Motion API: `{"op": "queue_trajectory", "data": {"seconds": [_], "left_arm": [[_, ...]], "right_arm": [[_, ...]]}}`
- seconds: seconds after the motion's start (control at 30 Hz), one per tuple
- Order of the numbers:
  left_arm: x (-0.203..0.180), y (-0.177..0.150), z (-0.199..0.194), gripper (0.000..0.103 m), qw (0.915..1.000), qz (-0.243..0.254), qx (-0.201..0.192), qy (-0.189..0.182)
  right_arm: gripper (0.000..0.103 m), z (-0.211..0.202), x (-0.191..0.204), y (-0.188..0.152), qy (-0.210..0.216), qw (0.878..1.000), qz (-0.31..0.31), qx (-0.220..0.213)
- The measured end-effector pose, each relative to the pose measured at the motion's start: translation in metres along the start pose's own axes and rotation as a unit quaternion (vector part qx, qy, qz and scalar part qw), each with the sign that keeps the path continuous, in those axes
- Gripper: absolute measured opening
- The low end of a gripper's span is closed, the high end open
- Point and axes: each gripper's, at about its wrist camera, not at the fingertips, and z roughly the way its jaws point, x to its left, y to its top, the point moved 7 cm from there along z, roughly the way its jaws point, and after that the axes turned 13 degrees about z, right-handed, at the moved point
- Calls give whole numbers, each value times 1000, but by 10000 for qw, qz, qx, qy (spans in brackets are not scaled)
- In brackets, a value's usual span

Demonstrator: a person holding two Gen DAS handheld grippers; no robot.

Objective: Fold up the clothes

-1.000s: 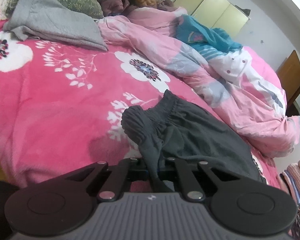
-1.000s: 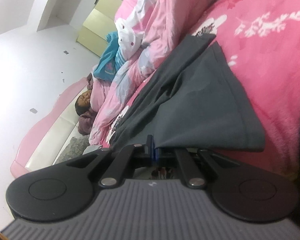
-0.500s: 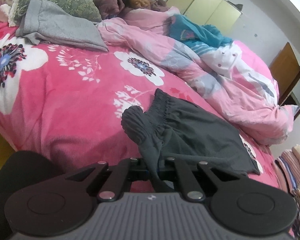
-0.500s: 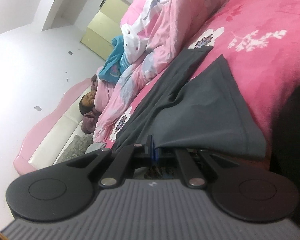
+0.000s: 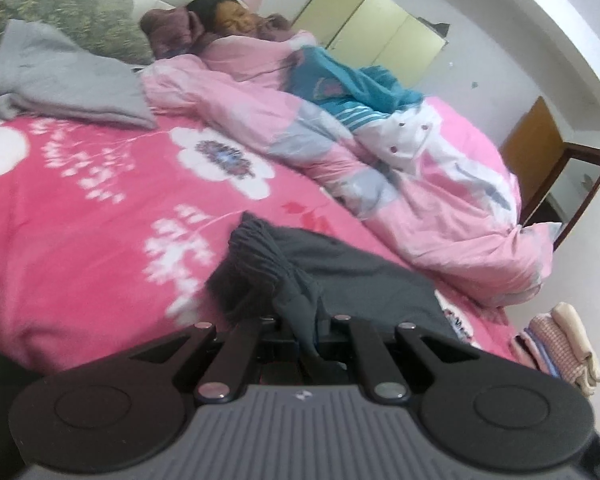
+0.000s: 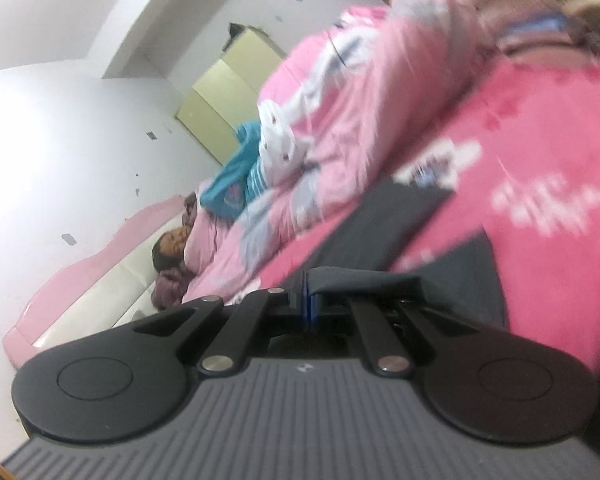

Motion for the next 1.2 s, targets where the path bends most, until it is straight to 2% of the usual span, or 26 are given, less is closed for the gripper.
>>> {"op": "queue_trajectory", "data": {"seconds": [0.23,0.4,0.5,0.6,0.67,0.73,0.77,0.8,0.87,0.93,1.0,1.1,1.2], "left_arm": [[-6,33,83,7,9995,-204,187,-134],[2,52,154,7,9987,-245,448,-35],[9,56,182,12,9989,-19,410,209],[24,54,201,20,9982,-143,453,363],[32,51,210,23,9977,-139,553,362],[35,49,211,31,9980,-120,589,207],[34,50,209,38,9984,-114,549,102],[33,52,206,50,9987,-112,492,-2],[31,57,197,64,9993,-128,312,-173],[29,63,185,67,9991,-174,66,-371],[29,70,173,70,9983,-228,-154,-520],[29,76,154,71,9970,-319,-344,-619],[28,70,134,71,9965,-378,-218,-713]], "right_arm": [[0,103,36,70,140,9980,-605,-82],[0,208,42,90,-291,9901,-1364,138],[0,274,28,84,-589,9833,-1657,472],[0,338,11,74,-845,9743,-1891,880],[2,374,-9,61,-1064,9688,-1869,1233],[4,396,-29,51,-1305,9657,-1686,1484],[4,403,-39,47,-1413,9639,-1553,1639],[5,409,-49,42,-1520,9616,-1420,1792],[8,414,-66,39,-1744,9587,-916,2054],[21,401,-75,46,-1697,9623,-157,2120],[42,379,-81,58,-1441,9648,799,2050],[48,343,-84,81,-966,9583,1931,1870],[53,299,-75,86,-741,9555,2189,1834]]}}
